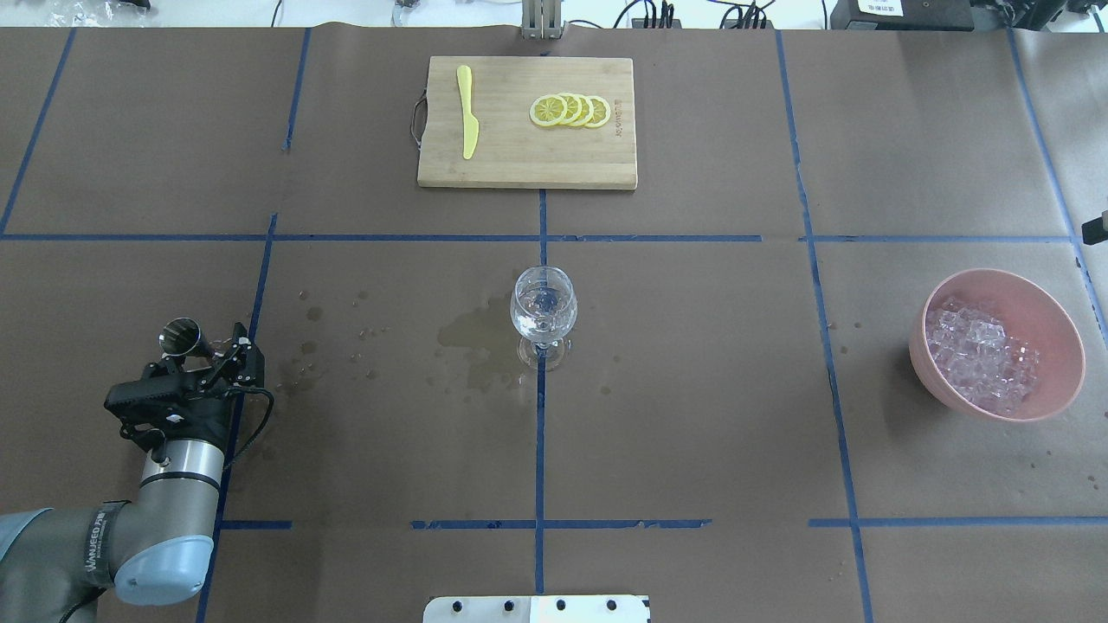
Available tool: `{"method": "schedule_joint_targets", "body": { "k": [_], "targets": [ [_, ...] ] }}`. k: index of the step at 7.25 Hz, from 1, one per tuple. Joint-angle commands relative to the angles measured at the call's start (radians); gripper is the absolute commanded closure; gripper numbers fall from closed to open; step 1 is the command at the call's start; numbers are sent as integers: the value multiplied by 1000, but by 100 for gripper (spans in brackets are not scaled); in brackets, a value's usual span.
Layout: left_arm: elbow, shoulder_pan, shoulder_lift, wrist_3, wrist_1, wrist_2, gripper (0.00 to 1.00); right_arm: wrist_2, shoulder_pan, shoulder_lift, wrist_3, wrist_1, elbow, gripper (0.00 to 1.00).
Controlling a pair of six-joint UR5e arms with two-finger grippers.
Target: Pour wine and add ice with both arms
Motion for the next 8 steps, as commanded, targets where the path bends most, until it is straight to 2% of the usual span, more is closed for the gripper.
{"method": "schedule_joint_targets", "body": {
  "k": [1, 6, 8],
  "targets": [
    [-1, 0, 1, 0, 0, -2, 29, -1, 0, 0, 0, -1, 1, 0],
    [-7, 0, 17, 0, 0, -2, 37, 1, 0, -5, 0, -1, 1, 0],
    [-7, 5, 17, 0, 0, -2, 46, 1, 0, -3, 0, -1, 1, 0]
  ]
}}
